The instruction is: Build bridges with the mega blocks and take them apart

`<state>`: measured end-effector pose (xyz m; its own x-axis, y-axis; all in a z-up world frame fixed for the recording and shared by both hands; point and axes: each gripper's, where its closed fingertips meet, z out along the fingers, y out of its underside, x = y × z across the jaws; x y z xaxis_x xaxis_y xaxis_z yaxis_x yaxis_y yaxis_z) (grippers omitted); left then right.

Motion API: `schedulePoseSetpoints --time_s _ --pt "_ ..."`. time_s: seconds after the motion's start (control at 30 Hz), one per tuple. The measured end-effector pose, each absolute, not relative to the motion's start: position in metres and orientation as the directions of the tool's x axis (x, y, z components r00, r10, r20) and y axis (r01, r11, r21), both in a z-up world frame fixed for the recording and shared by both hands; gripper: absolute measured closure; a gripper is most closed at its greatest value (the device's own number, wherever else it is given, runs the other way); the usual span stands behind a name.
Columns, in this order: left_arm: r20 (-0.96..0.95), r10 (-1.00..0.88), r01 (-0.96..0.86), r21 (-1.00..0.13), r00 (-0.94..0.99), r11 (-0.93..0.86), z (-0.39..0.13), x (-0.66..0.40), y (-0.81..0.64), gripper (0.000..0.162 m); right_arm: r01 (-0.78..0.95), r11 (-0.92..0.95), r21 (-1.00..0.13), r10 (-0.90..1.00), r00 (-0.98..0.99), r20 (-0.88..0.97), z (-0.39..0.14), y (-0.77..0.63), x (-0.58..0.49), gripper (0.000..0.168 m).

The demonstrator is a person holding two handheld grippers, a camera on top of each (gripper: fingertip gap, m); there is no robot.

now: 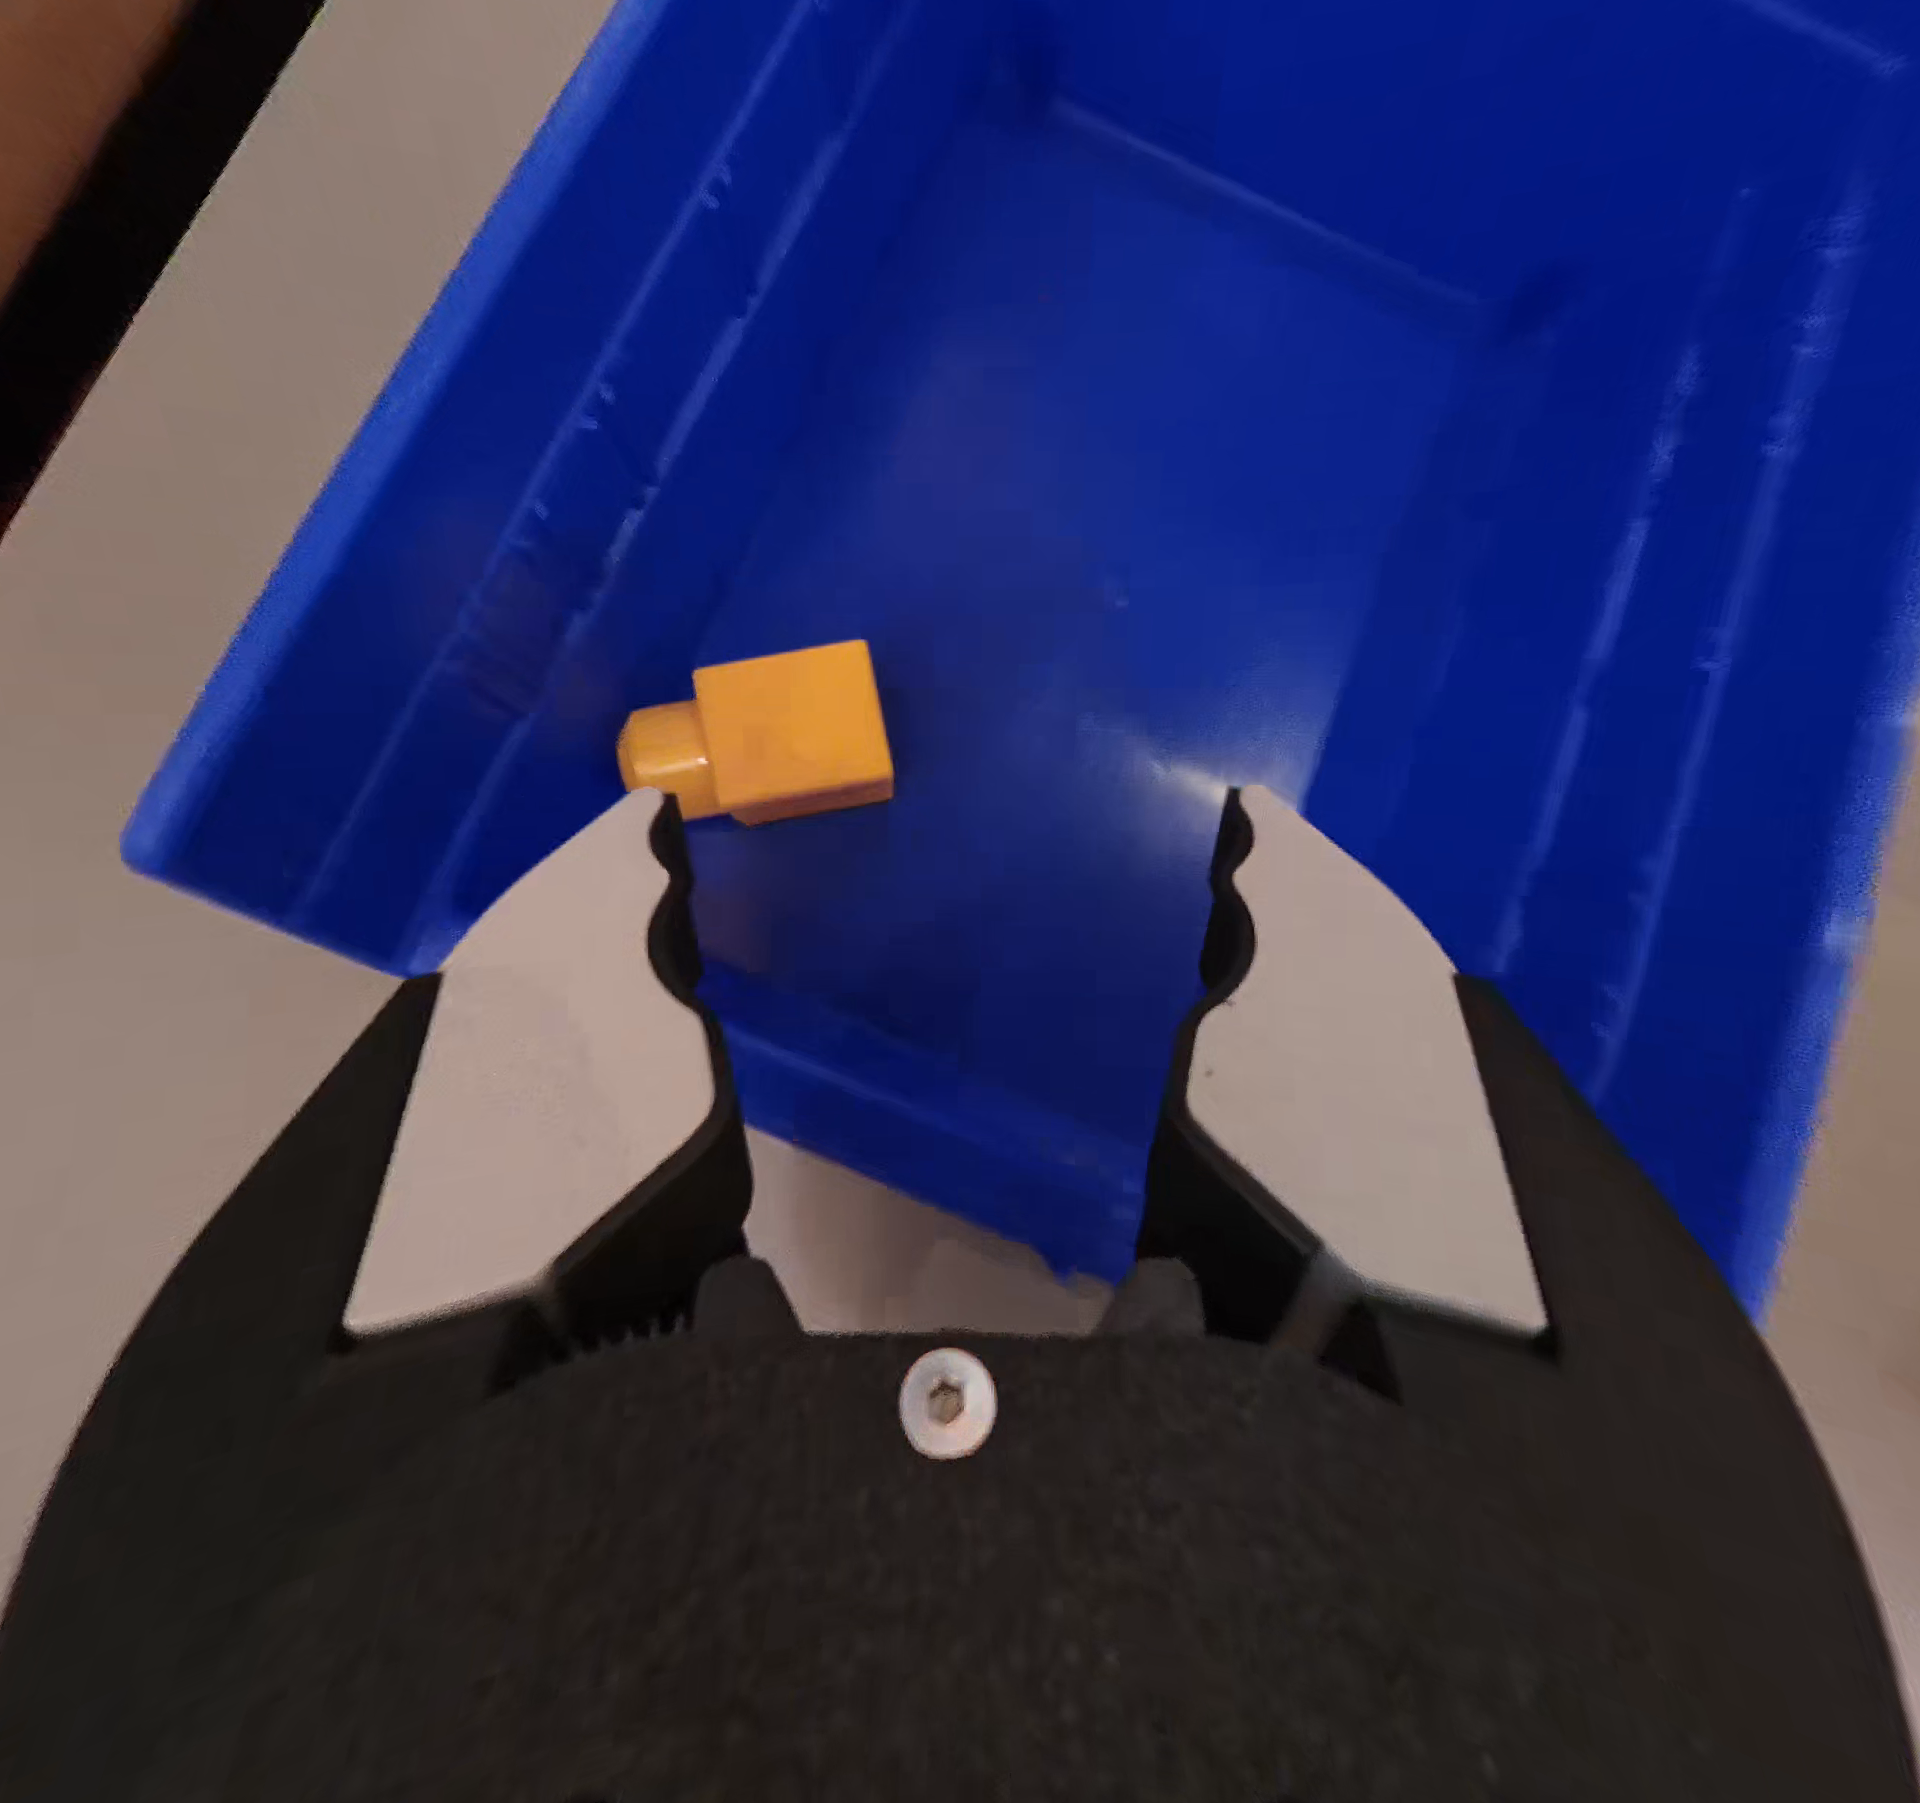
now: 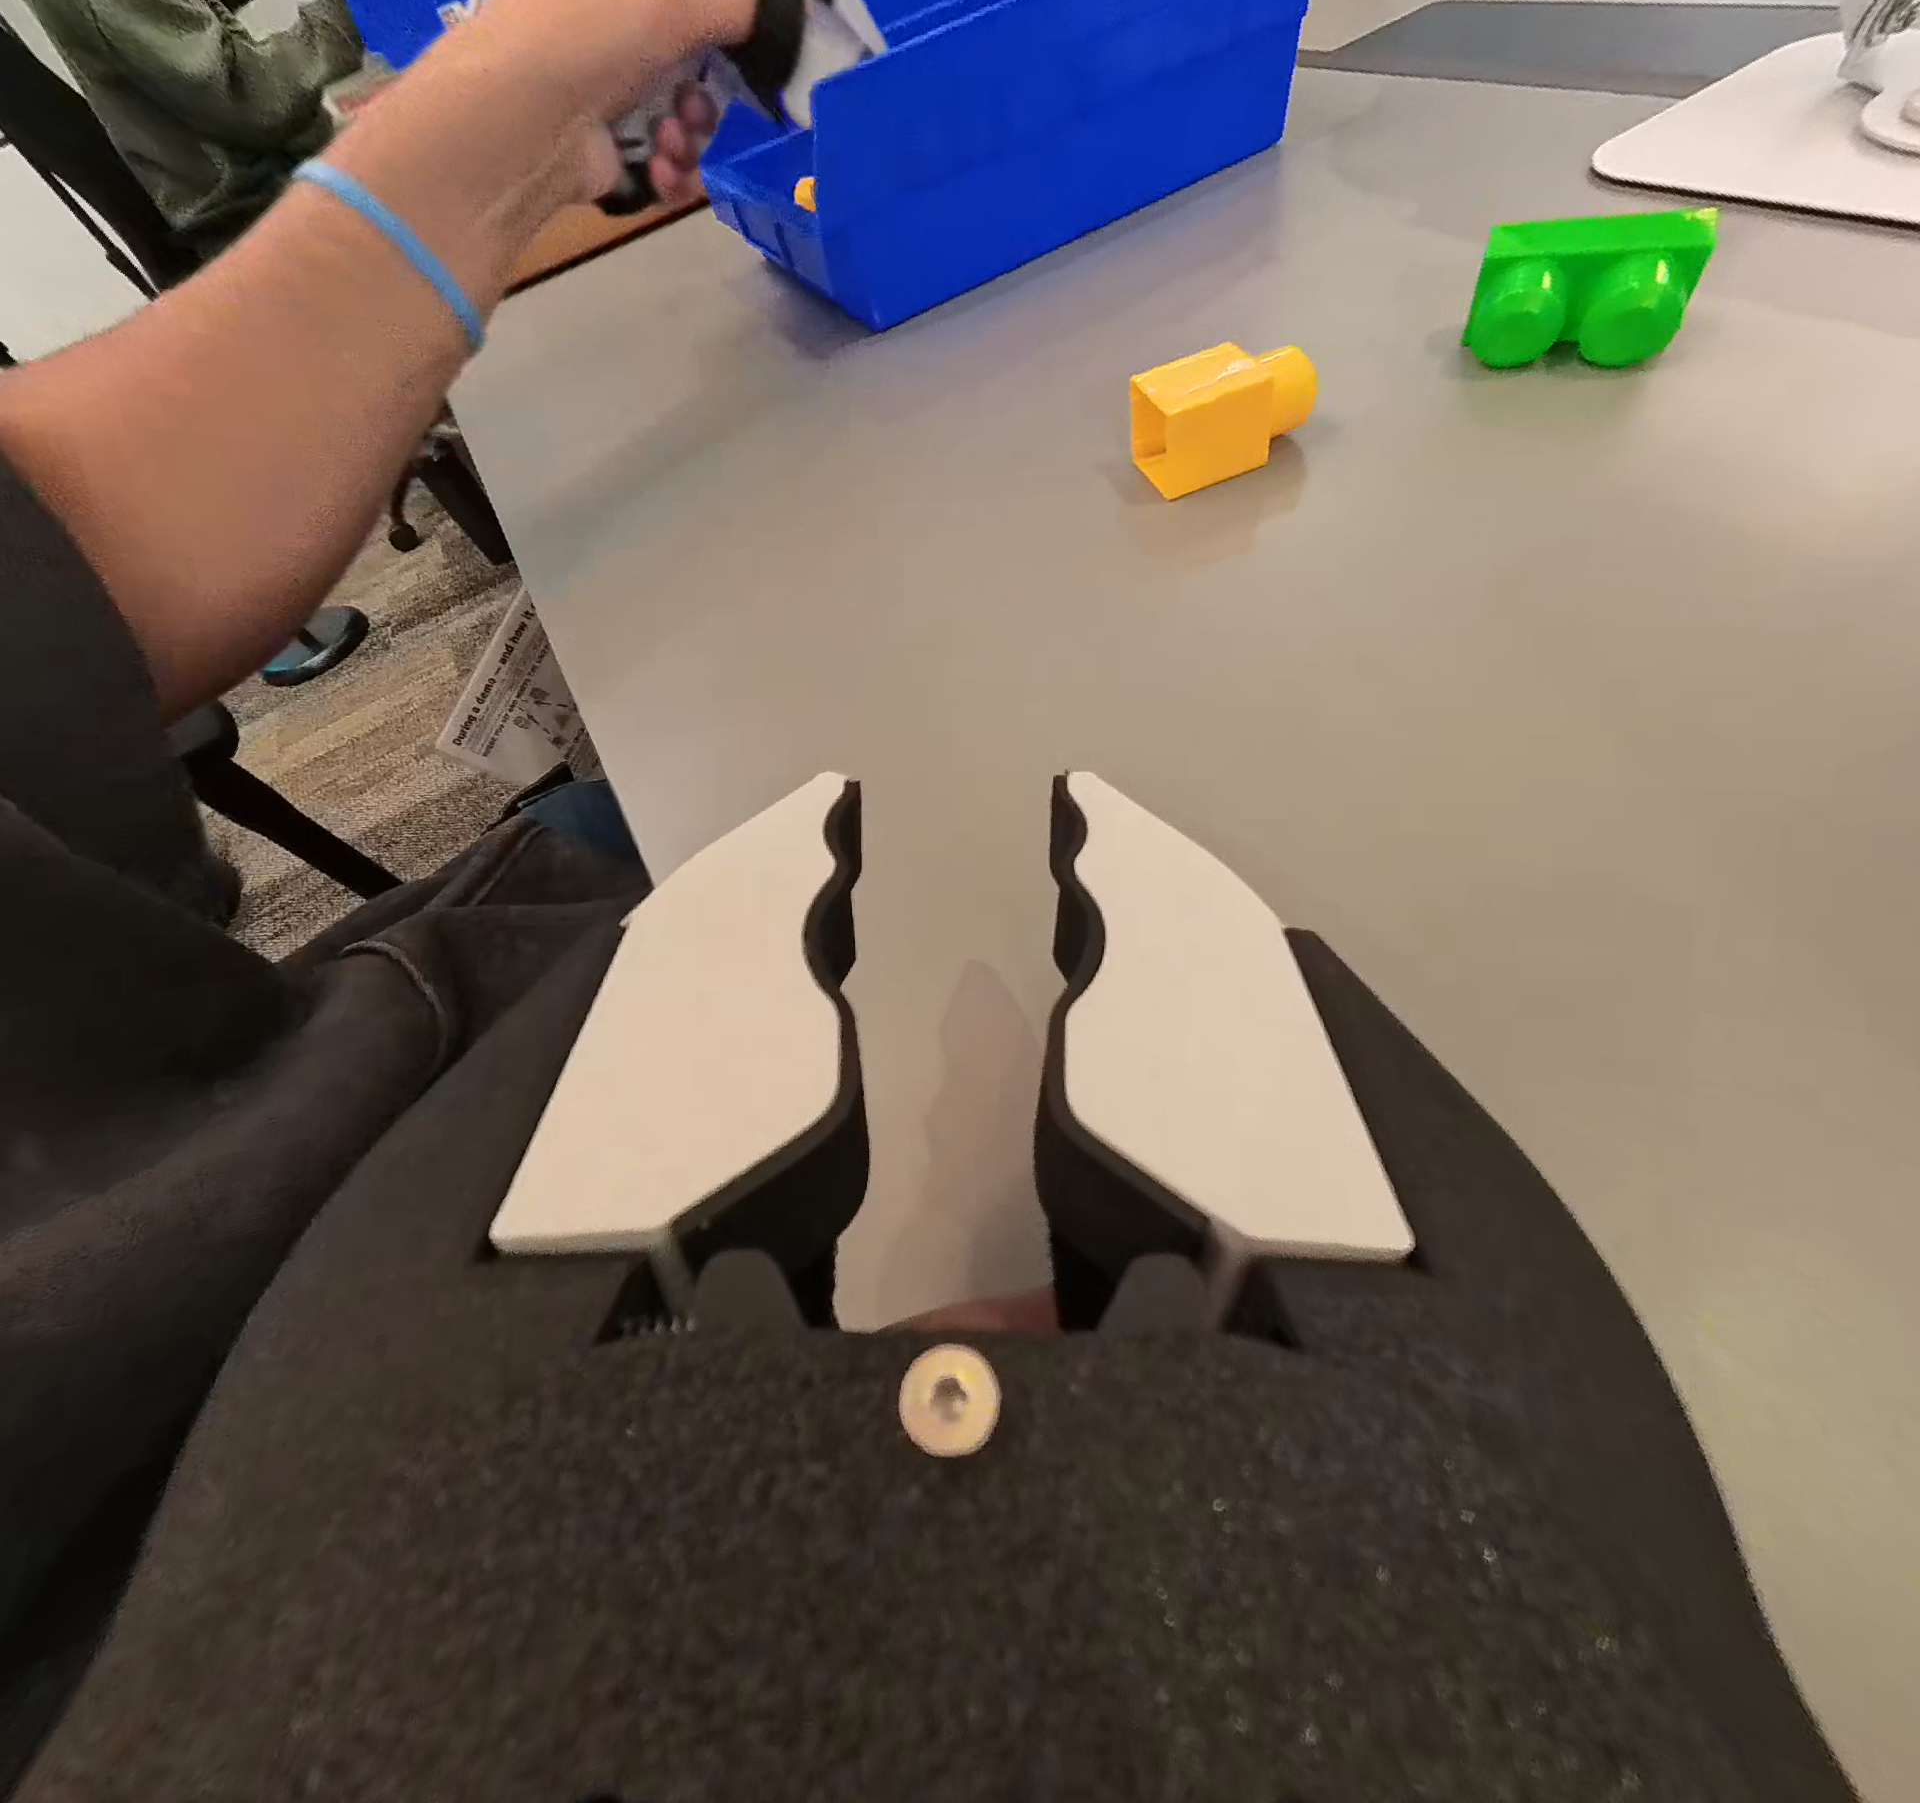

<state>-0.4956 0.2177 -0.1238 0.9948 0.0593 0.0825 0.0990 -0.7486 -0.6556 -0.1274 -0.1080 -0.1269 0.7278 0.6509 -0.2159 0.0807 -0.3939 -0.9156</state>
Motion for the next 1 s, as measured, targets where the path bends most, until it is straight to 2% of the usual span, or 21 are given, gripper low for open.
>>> schedulePoseSetpoints --time_s 0.03,0.1,0.23,0.37,0.47,0.57,0.6,0.7,0.83,0.93,1.0 --pt "0.047 0.092 0.101 -0.635 0.995 -0.766 -0.130 -0.501 0.224 0.071 0.079 -0.391 -0.917 0.652 0.727 -0.216 -0.126 -0.108 -0.128 0.134" --pt "-0.043 0.162 0.105 -0.594 0.986 -0.798 -0.143 -0.516 0.227 0.068 0.078 -0.392 -0.917 0.655 0.723 -0.218 -0.126 -0.110 -0.129 0.134" --pt "-0.060 0.235 0.163 -0.554 0.970 -0.816 -0.163 -0.532 0.226 0.071 0.085 -0.397 -0.914 0.658 0.721 -0.219 -0.128 -0.111 -0.128 0.134" --pt "-0.044 0.229 0.173 -0.519 0.973 -0.837 -0.165 -0.536 0.231 0.068 0.095 -0.397 -0.913 0.656 0.725 -0.210 -0.128 -0.111 -0.124 0.134" --pt "-0.042 0.189 0.154 -0.426 0.981 -0.891 -0.169 -0.537 0.233 0.069 0.081 -0.410 -0.908 0.656 0.719 -0.232 -0.128 -0.111 -0.123 0.134" --pt "-0.121 0.095 0.055 -0.300 0.988 -0.952 -0.176 -0.539 0.232 0.083 0.075 -0.421 -0.904 0.657 0.713 -0.246 -0.129 -0.111 -0.124 0.134" --pt "-0.169 0.076 0.026 -0.277 0.983 -0.961 -0.177 -0.544 0.233 0.096 0.078 -0.423 -0.903 0.656 0.713 -0.245 -0.130 -0.111 -0.124 0.134" --pt "-0.210 0.051 -0.010 -0.279 0.976 -0.960 -0.177 -0.548 0.238 0.099 0.092 -0.429 -0.899 0.655 0.717 -0.239 -0.133 -0.111 -0.126 0.134" --pt "-0.175 0.004 -0.049 -0.298 0.985 -0.953 -0.175 -0.541 0.240 0.099 0.103 -0.429 -0.897 0.659 0.715 -0.233 -0.134 -0.111 -0.128 0.134" --pt "-0.012 -0.084 -0.082 -0.394 0.996 -0.915 -0.162 -0.516 0.242 0.099 0.101 -0.427 -0.899 0.658 0.716 -0.233 -0.134 -0.112 -0.127 0.134" --pt "0.017 -0.224 -0.189 -0.479 0.974 -0.857 -0.144 -0.501 0.239 0.099 0.107 -0.423 -0.900 0.658 0.720 -0.223 -0.133 -0.112 -0.126 0.134"
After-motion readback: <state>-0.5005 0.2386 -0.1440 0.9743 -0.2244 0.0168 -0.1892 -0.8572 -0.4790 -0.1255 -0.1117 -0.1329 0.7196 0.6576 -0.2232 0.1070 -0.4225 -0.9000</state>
